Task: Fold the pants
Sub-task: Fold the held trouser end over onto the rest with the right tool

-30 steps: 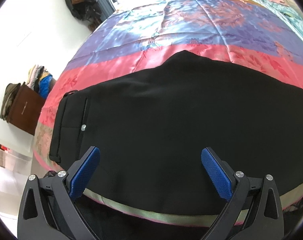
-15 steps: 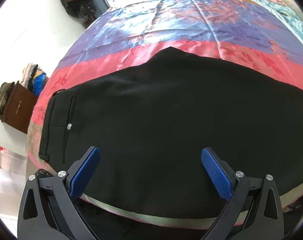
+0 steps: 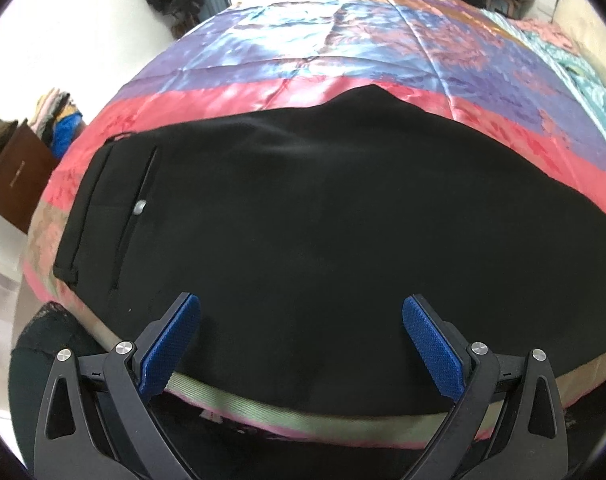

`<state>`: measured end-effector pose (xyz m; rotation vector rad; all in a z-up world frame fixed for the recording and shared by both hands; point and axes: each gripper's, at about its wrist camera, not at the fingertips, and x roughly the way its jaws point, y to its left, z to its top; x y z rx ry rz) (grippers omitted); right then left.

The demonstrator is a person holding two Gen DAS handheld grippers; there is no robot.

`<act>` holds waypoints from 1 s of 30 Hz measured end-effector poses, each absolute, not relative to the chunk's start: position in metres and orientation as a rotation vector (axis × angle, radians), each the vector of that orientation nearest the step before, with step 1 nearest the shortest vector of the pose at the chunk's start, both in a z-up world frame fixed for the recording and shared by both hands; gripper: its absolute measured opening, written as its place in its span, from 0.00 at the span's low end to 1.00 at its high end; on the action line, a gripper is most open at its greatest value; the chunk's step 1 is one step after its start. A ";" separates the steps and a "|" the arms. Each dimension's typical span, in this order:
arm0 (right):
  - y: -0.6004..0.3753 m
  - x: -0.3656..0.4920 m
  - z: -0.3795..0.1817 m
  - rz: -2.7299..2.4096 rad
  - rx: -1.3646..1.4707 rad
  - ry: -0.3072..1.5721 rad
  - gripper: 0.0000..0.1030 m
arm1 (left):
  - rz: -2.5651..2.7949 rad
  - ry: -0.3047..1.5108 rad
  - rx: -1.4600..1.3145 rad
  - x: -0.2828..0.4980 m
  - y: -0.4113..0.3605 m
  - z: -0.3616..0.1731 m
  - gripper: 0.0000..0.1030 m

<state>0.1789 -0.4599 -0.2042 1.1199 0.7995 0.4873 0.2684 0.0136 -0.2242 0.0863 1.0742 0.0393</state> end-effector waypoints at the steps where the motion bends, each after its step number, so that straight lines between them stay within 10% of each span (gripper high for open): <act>1: -0.434 0.188 -0.206 0.506 1.101 0.809 0.13 | 0.034 1.072 0.072 0.267 0.018 -0.224 0.99; 11: -0.232 0.270 -0.246 0.433 0.878 0.960 0.16 | 0.031 1.056 -0.068 0.260 0.052 -0.220 0.99; 13: -0.192 0.278 -0.248 0.389 0.733 1.002 0.28 | 0.027 1.061 -0.078 0.259 0.054 -0.220 0.99; 15: -0.163 0.278 -0.242 0.393 0.606 1.013 0.64 | 0.012 1.062 -0.107 0.259 0.058 -0.217 0.99; 22: -0.200 0.196 -0.185 0.388 0.323 0.793 0.87 | -0.204 0.982 -0.139 0.237 0.024 -0.179 0.96; 30: -0.288 0.117 -0.190 0.130 0.394 0.748 0.87 | -0.414 1.055 0.080 0.266 -0.094 -0.196 0.47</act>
